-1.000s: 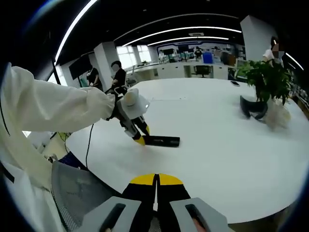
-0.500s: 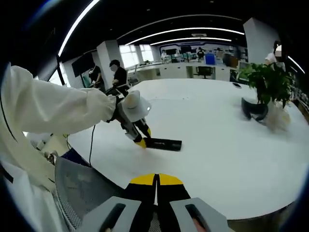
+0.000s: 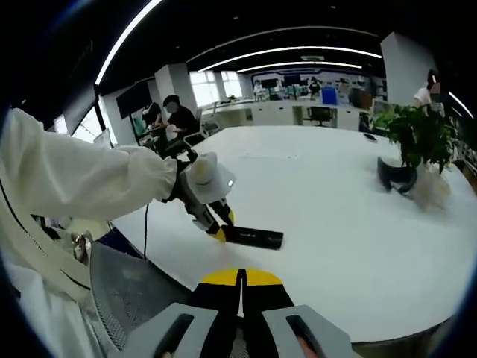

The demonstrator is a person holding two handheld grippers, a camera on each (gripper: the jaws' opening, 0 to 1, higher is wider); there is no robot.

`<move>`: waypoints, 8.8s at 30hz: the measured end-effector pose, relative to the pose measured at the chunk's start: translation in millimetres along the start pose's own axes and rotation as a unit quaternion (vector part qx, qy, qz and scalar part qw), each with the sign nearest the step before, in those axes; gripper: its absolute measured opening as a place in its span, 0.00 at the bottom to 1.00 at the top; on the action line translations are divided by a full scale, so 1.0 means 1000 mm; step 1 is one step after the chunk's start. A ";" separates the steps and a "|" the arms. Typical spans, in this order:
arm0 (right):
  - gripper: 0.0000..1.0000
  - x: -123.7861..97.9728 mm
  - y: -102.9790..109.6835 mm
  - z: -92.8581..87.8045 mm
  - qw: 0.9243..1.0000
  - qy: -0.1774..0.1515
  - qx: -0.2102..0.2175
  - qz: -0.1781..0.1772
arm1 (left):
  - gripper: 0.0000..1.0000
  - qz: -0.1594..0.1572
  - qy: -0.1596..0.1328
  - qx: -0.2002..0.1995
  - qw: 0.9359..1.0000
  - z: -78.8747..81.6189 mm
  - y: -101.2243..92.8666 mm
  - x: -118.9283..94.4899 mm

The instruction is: Press the specified remote control buttons in sequence, fully releasing each button before pressing the next.

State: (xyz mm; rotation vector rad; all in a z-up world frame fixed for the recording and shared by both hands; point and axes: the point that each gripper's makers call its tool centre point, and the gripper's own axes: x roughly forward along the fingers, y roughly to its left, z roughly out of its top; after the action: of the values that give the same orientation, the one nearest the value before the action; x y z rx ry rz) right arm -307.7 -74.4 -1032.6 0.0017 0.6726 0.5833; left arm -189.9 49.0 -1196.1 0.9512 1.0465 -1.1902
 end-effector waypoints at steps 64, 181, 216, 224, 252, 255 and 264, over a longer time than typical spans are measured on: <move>0.00 0.124 -0.035 -0.082 0.951 0.300 0.058 0.042 | 0.24 -0.008 -0.035 -0.004 0.999 -0.004 -0.091 -0.004; 0.00 0.134 -0.030 -0.088 0.946 0.312 0.089 0.026 | 0.24 -0.008 -0.005 -0.007 1.000 -0.002 -0.090 -0.003; 0.00 0.138 -0.028 -0.080 0.948 0.305 0.089 0.030 | 0.24 -0.010 -0.003 -0.008 1.000 -0.003 -0.091 -0.004; 0.00 0.140 -0.023 -0.084 0.945 0.314 0.088 0.031 | 0.24 -0.013 0.000 -0.006 1.000 -0.002 -0.090 -0.003; 0.00 0.144 -0.024 -0.084 0.942 0.322 0.093 0.005 | 0.24 -0.019 -0.006 -0.009 1.000 -0.002 -0.089 -0.003; 0.00 0.145 -0.024 -0.084 0.945 0.316 0.081 0.008 | 0.24 -0.019 -0.009 -0.009 1.000 -0.002 -0.089 -0.003; 0.00 0.144 -0.023 -0.084 0.948 0.315 0.045 0.002 | 0.24 -0.018 -0.026 -0.005 0.999 -0.003 -0.089 -0.003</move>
State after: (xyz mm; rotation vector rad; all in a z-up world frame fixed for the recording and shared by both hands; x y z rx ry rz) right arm -255.2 -35.3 -1187.4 -0.1032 1.3217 0.5567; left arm -278.8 40.4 -1196.2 0.8924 1.0316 -1.2312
